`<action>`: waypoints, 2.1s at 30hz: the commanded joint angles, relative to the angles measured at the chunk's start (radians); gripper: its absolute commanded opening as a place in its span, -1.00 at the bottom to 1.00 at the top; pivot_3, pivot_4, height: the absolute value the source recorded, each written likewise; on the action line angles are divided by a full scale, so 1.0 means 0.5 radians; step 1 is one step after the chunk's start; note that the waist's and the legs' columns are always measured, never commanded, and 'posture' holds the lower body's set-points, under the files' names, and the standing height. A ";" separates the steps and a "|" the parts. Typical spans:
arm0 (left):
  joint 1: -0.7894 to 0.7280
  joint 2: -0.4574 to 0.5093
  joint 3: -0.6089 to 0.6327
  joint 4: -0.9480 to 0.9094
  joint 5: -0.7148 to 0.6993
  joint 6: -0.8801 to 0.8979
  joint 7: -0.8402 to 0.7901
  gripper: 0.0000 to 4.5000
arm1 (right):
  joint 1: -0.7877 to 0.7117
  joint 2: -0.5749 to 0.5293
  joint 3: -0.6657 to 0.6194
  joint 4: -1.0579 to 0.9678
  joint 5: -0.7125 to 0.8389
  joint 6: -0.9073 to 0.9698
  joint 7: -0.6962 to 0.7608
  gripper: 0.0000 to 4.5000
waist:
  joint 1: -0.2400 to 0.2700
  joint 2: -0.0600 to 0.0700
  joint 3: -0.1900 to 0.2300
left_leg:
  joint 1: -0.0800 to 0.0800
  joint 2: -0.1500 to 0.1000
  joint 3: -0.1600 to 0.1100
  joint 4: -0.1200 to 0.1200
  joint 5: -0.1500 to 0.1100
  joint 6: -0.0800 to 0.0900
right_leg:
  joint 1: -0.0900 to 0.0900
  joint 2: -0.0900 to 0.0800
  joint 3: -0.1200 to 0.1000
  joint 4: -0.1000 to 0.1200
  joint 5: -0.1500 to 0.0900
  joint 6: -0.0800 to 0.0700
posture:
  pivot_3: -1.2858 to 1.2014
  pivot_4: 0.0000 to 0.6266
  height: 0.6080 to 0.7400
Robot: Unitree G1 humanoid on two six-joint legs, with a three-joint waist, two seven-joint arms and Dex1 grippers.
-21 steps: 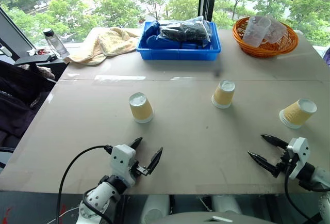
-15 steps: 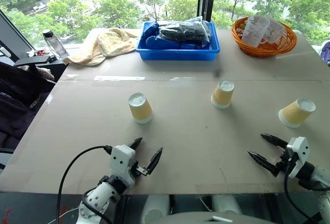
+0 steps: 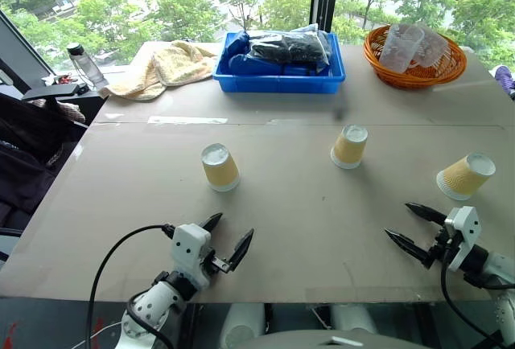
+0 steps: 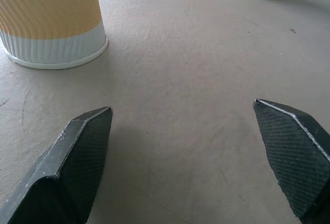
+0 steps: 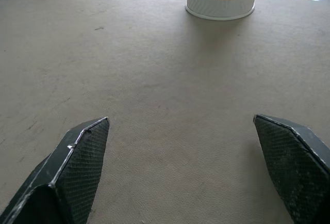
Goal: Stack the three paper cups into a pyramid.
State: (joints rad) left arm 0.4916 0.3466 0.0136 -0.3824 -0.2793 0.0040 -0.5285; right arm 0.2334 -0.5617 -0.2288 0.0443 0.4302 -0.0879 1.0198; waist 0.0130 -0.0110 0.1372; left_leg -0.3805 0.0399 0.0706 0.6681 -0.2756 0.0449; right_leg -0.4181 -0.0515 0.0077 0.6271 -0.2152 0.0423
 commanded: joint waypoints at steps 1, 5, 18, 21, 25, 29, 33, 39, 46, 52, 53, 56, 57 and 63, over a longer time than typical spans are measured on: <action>-0.019 0.023 0.066 -0.054 -0.040 -0.005 -0.008 1.00 | -0.005 -0.013 -0.008 -0.069 0.011 -0.002 -0.003 0.97 | -0.001 0.000 0.001 | 0.000 0.000 0.000 0.000 0.000 0.000 | 0.000 0.000 0.000 0.000 0.000 0.000 | 0.03 -0.52 0.90; -0.136 0.016 0.254 -0.092 -0.248 -0.045 -0.033 1.00 | 0.028 0.009 -0.012 -0.083 0.128 -0.019 0.126 0.97 | 0.003 -0.005 0.005 | -0.003 0.001 -0.001 0.000 0.000 0.000 | -0.003 0.001 -0.001 0.000 0.000 0.000 | 0.03 -0.52 0.90; -0.770 0.104 0.418 0.140 -0.237 0.075 0.043 1.00 | -0.130 0.036 0.152 -0.622 0.325 0.181 0.154 0.97 | 0.000 -0.014 0.011 | -0.002 0.000 0.001 0.001 0.000 0.000 | 0.001 0.001 -0.001 0.000 0.005 -0.008 | 0.03 -0.52 0.90; -0.844 0.130 0.372 0.232 -0.211 0.091 -0.013 1.00 | -0.206 0.040 0.172 -0.725 0.343 0.255 0.075 0.97 | 0.002 -0.016 0.013 | -0.004 0.000 -0.001 0.001 0.000 0.000 | 0.000 0.002 -0.003 -0.001 0.005 -0.008 | 0.03 -0.52 0.90; -0.920 0.150 0.327 0.323 -0.172 0.114 -0.048 1.00 | -0.263 0.037 0.181 -0.829 0.373 0.341 -0.005 0.97 | 0.003 -0.019 0.015 | -0.005 -0.001 -0.001 0.000 0.000 0.000 | 0.000 0.001 -0.003 -0.002 0.005 -0.008 | 0.03 -0.52 0.90; -0.990 0.149 0.291 0.398 -0.156 0.126 -0.090 1.00 | -0.254 0.036 0.172 -0.879 0.403 0.372 -0.021 0.97 | 0.003 -0.020 0.016 | -0.005 -0.001 -0.001 0.001 0.000 0.000 | 0.000 0.001 -0.003 -0.001 0.006 -0.009 | 0.03 -0.52 0.90; -1.054 0.150 0.274 0.465 -0.129 0.117 -0.106 1.00 | -0.233 0.042 0.162 -0.890 0.440 0.374 0.005 0.97 | 0.000 -0.021 0.016 | -0.004 -0.001 -0.001 0.001 0.000 0.000 | 0.001 0.000 -0.003 -0.001 0.006 -0.008 | 0.03 -0.52 0.90; -1.116 0.149 0.269 0.525 -0.133 0.110 -0.160 0.41 | -0.210 0.046 0.154 -0.857 0.448 0.340 0.038 1.00 | 0.001 -0.021 0.016 | -0.004 -0.001 -0.001 0.001 0.000 0.000 | 0.001 0.001 -0.004 -0.001 0.006 -0.009 | 0.03 -0.52 0.90; -1.153 0.164 0.224 0.482 -0.175 0.137 -0.274 0.10 | -0.186 0.049 0.129 -0.830 0.433 0.310 0.044 1.00 | 0.001 -0.021 0.016 | -0.004 -0.001 -0.001 0.001 0.000 0.000 | 0.001 0.001 -0.004 -0.001 0.006 -0.009 | 0.03 -0.52 0.90; -1.253 0.225 -0.026 0.324 -0.209 0.206 -0.571 0.10 | -0.109 0.011 0.041 -0.804 0.434 0.288 0.053 1.00 | 0.006 -0.022 0.017 | -0.005 -0.002 -0.001 0.001 0.000 0.000 | 0.001 0.000 -0.003 -0.001 0.006 -0.008 | 0.03 -0.52 0.90; -1.280 0.233 -0.093 0.310 -0.206 0.215 -0.639 0.10 | -0.093 0.004 0.024 -0.798 0.430 0.285 0.058 1.00 | 0.006 -0.022 0.017 | -0.006 -0.002 -0.001 0.001 0.000 0.000 | 0.001 0.000 -0.003 -0.001 0.006 -0.008 | 0.03 -0.52 0.90; -1.377 0.179 -0.293 0.345 -0.192 0.201 -0.803 0.10 | -0.055 0.000 -0.009 -0.809 0.430 0.287 0.040 1.00 | 0.002 -0.022 0.017 | -0.005 -0.003 0.000 0.001 0.000 0.000 | 0.001 0.000 -0.003 -0.001 0.006 -0.008 | 0.03 -0.52 0.90; -1.408 0.145 -0.349 0.378 -0.205 0.201 -0.857 0.10 | -0.052 0.002 -0.010 -0.821 0.428 0.293 0.029 1.00 | 0.000 -0.021 0.016 | -0.004 -0.002 0.000 0.001 0.000 0.000 | 0.002 0.001 -0.002 -0.001 0.006 -0.008 | 0.03 -0.52 0.90; -1.418 0.179 -0.532 0.498 -0.111 0.033 -1.130 0.10 | -0.049 -0.006 -0.010 -0.997 0.445 0.392 -0.113 1.00 | -0.008 -0.021 0.017 | -0.003 -0.002 -0.001 0.001 0.000 0.001 | 0.001 0.009 0.000 0.000 0.006 -0.009 | 0.03 -0.52 0.90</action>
State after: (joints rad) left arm -0.2185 0.4280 -0.2465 -0.1294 -0.3459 0.0617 -1.0656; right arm 0.2115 -0.5536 -0.2123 -0.4017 0.6372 0.1015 0.9837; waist 0.0090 -0.0215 0.1455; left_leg -0.3819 0.0389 0.0696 0.6685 -0.2755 0.0451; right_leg -0.4177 -0.0467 0.0075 0.6272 -0.2124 0.0379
